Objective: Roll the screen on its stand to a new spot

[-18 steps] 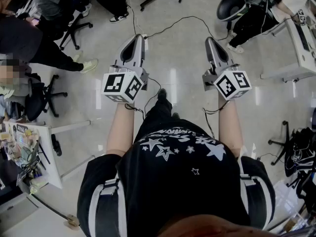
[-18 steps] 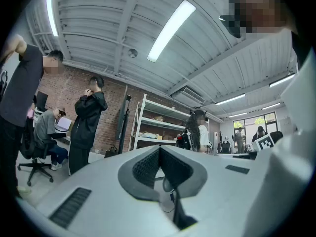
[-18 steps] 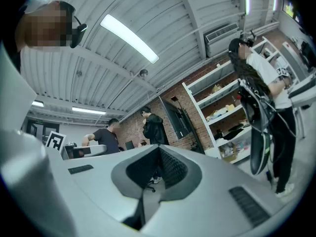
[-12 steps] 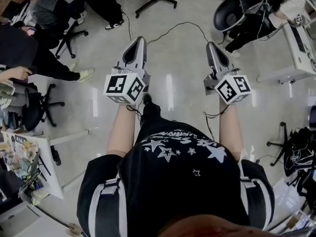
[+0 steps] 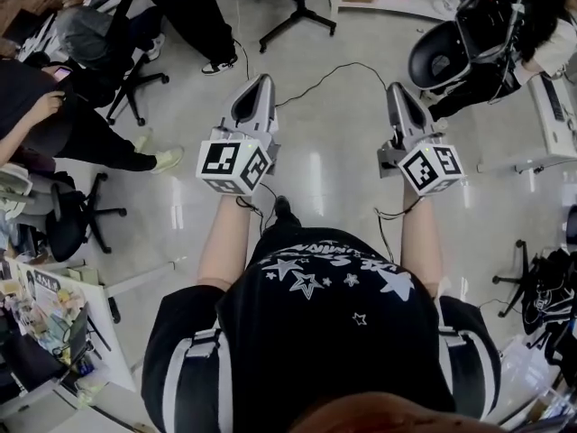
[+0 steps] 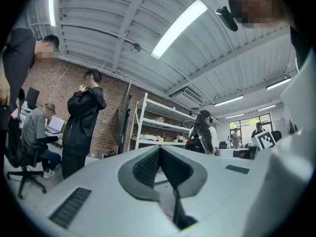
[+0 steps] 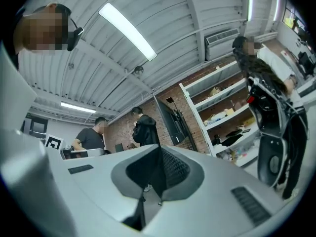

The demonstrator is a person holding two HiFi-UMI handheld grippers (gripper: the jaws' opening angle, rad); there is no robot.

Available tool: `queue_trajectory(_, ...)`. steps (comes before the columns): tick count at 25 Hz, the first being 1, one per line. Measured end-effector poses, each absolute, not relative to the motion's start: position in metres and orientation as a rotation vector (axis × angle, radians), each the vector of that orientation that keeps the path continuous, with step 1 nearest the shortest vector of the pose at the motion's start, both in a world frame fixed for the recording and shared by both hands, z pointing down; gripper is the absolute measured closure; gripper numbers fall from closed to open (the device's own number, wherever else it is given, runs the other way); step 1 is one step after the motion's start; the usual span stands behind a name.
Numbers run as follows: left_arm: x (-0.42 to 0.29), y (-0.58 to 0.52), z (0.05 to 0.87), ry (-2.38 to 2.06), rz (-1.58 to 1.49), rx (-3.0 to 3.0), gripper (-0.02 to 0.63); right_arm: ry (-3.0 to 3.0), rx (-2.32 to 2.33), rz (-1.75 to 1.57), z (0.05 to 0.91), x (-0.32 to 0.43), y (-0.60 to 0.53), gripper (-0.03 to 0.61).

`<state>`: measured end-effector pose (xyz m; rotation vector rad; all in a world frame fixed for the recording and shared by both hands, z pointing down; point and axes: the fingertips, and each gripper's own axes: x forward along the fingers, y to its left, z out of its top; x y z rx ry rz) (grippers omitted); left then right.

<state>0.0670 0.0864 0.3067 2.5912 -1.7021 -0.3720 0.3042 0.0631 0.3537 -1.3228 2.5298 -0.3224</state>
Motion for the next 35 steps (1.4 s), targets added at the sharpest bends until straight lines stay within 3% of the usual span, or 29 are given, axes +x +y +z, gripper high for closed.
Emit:
queue_trajectory(14,-0.072,-0.001,0.295,-1.68,-0.439,2.601,0.604,2.452,-1.367,-0.264,0.328,0.172,-0.035,0.572)
queue_trajectory(35,-0.097,-0.094,0.309,-1.801,-0.365,2.508,0.604,2.57,-1.253,-0.353,0.353,0.116,-0.164,0.572)
